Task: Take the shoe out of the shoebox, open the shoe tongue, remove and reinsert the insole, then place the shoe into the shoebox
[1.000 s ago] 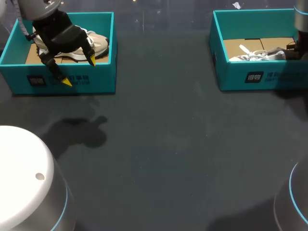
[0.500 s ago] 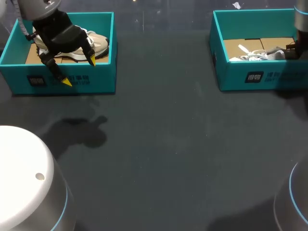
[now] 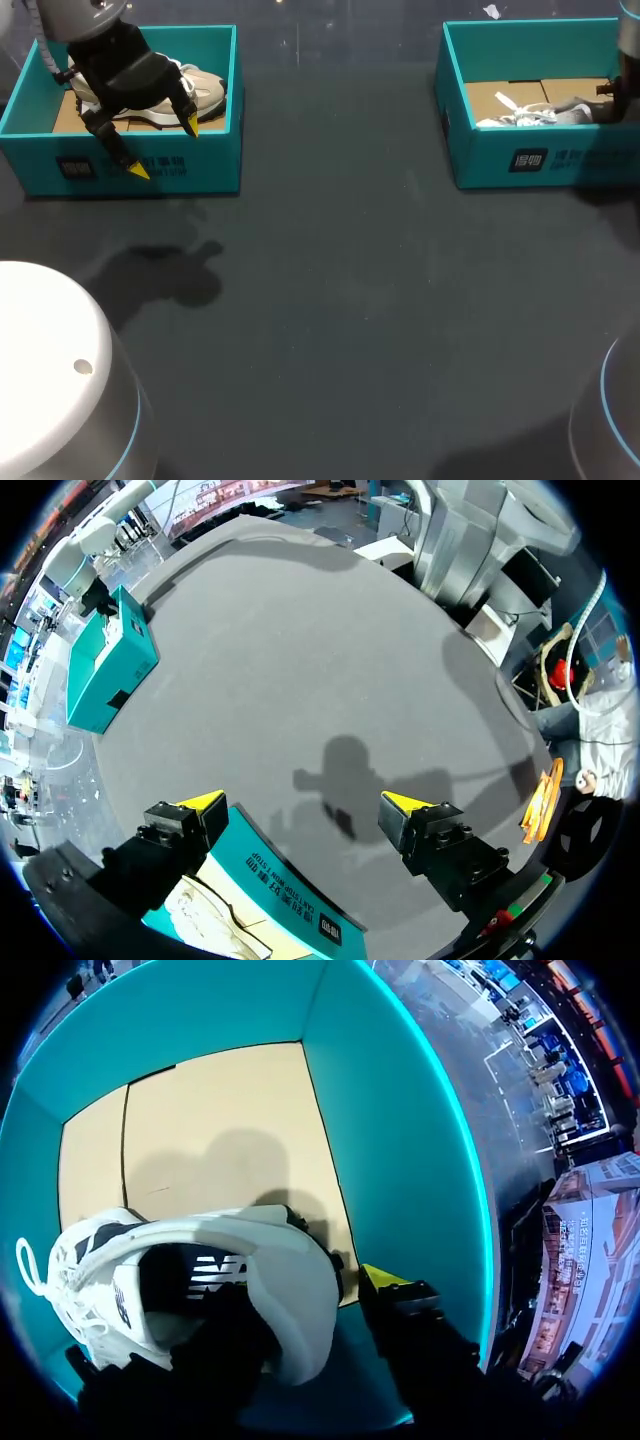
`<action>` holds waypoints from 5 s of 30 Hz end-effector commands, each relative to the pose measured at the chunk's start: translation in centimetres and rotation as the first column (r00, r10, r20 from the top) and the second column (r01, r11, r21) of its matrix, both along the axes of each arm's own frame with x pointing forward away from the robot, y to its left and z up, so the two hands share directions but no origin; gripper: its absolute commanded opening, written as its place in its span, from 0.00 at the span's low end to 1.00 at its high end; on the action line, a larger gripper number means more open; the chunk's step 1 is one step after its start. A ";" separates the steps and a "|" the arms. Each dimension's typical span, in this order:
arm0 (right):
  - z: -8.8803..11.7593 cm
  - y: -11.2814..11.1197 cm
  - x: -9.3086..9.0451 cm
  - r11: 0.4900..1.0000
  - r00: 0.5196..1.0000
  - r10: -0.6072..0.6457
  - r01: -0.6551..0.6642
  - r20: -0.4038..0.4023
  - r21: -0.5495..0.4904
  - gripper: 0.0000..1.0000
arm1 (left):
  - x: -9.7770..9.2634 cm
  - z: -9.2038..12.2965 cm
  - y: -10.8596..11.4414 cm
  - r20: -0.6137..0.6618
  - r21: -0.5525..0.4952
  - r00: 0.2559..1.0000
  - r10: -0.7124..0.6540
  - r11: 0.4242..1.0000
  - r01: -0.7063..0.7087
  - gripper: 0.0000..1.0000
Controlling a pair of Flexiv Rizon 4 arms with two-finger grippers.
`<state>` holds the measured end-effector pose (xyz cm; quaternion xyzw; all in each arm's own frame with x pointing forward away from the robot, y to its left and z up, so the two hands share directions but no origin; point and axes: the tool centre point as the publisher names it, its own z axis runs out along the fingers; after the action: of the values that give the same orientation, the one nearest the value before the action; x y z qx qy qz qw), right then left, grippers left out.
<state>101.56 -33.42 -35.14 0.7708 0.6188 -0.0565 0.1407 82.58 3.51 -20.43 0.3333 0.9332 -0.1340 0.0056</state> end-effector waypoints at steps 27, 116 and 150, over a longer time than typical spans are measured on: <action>6.0 2.4 -0.6 1.000 0.999 -0.003 0.003 0.048 -0.001 0.96 | 0.0 0.0 0.0 0.000 0.003 1.000 -0.001 1.000 0.001 1.00; 14.5 7.2 -4.4 0.994 0.997 0.063 -0.067 0.048 0.091 1.00 | 23.7 2.1 16.6 0.211 0.348 0.650 -0.730 0.677 0.648 1.00; 14.5 7.2 -4.4 0.994 0.997 0.063 -0.067 0.048 0.091 1.00 | 35.4 -5.9 22.3 0.091 0.400 0.643 -0.760 0.619 0.676 1.00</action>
<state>97.26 -26.25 -20.71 0.7569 0.6423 -0.0055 0.1203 116.62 25.49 -25.13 0.6899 0.7188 0.0838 0.0184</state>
